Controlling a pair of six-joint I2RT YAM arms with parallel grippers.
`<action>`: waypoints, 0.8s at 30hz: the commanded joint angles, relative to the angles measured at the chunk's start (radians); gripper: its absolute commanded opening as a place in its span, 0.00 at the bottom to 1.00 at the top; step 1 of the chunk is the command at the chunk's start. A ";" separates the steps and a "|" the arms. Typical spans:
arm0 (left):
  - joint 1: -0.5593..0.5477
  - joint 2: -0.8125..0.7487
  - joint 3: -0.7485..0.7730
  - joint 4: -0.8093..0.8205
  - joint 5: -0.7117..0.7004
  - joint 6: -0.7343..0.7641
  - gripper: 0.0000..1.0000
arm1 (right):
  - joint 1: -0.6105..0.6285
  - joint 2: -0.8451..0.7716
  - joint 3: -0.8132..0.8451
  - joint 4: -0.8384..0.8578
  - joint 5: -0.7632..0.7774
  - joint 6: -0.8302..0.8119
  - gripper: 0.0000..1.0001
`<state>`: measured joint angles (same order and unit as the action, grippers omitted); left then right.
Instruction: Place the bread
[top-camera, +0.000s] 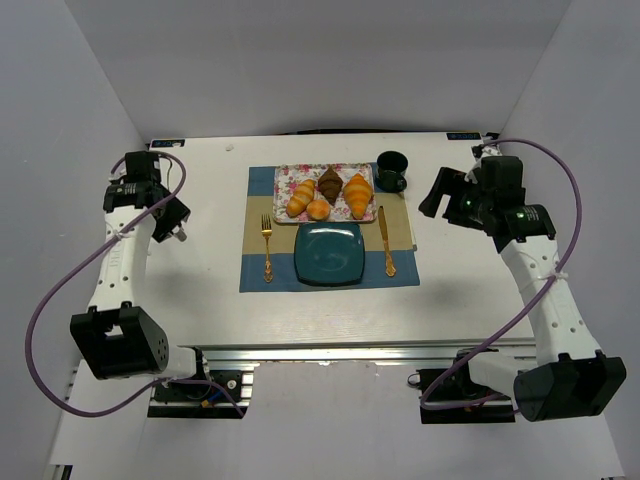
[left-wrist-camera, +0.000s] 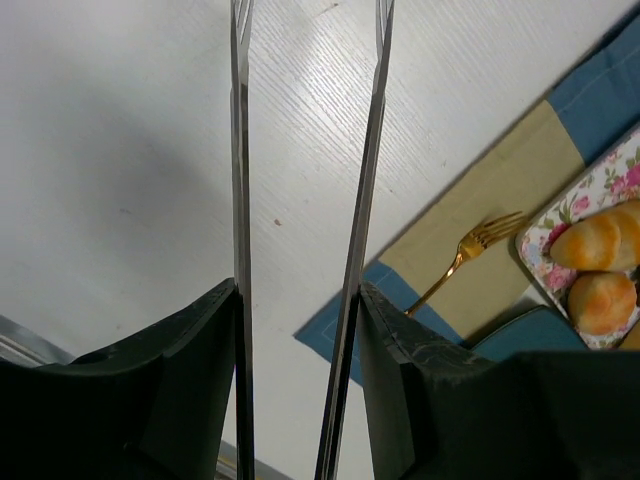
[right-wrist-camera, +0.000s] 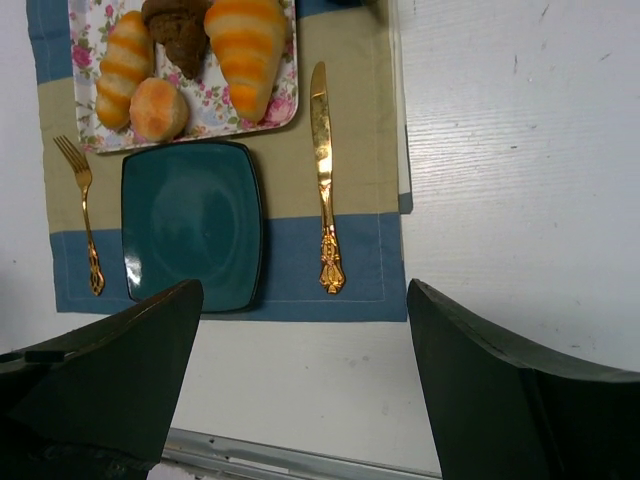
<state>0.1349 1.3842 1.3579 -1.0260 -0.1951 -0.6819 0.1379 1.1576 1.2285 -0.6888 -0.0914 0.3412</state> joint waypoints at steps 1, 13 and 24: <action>0.003 -0.036 0.081 -0.052 0.032 0.103 0.58 | 0.003 -0.001 0.065 0.000 0.039 -0.001 0.89; -0.219 0.036 0.191 0.144 0.192 0.238 0.55 | 0.003 -0.091 0.031 -0.040 0.167 0.056 0.89; -0.454 0.262 0.395 0.176 0.175 0.421 0.55 | 0.002 -0.104 0.022 -0.051 0.183 0.045 0.89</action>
<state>-0.2878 1.6230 1.6909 -0.8547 -0.0154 -0.3485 0.1383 1.0710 1.2465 -0.7410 0.0723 0.3862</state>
